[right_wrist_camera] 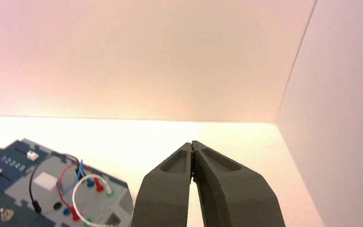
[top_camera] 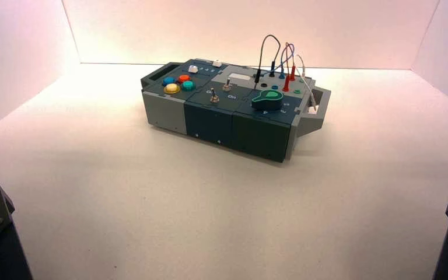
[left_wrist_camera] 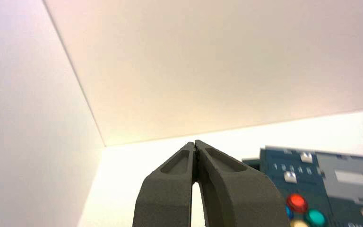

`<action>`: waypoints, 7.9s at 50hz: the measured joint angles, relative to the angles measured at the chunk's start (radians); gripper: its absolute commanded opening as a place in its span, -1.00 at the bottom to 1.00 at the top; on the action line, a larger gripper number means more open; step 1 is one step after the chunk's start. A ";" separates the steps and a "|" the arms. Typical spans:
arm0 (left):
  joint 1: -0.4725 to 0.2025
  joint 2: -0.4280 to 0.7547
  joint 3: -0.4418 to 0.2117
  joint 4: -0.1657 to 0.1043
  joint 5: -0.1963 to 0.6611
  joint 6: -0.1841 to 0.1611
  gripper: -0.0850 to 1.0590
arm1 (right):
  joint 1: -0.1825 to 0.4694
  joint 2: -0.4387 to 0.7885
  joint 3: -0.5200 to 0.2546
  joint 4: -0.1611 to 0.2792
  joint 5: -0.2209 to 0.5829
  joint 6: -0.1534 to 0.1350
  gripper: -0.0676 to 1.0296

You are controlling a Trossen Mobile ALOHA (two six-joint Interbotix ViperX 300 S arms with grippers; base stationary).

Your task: Pull the red wire.

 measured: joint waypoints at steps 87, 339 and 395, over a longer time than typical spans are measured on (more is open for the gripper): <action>-0.216 0.132 -0.319 -0.025 0.749 0.198 -0.91 | 0.337 0.385 -0.402 0.247 0.807 -0.322 -0.51; -0.227 0.187 -0.324 -0.043 0.788 0.192 -0.91 | 0.463 1.150 -0.733 0.141 0.704 -0.308 -0.91; -0.225 0.187 -0.324 -0.043 0.788 0.193 -0.91 | 0.459 1.057 -0.744 0.135 0.787 -0.310 -0.84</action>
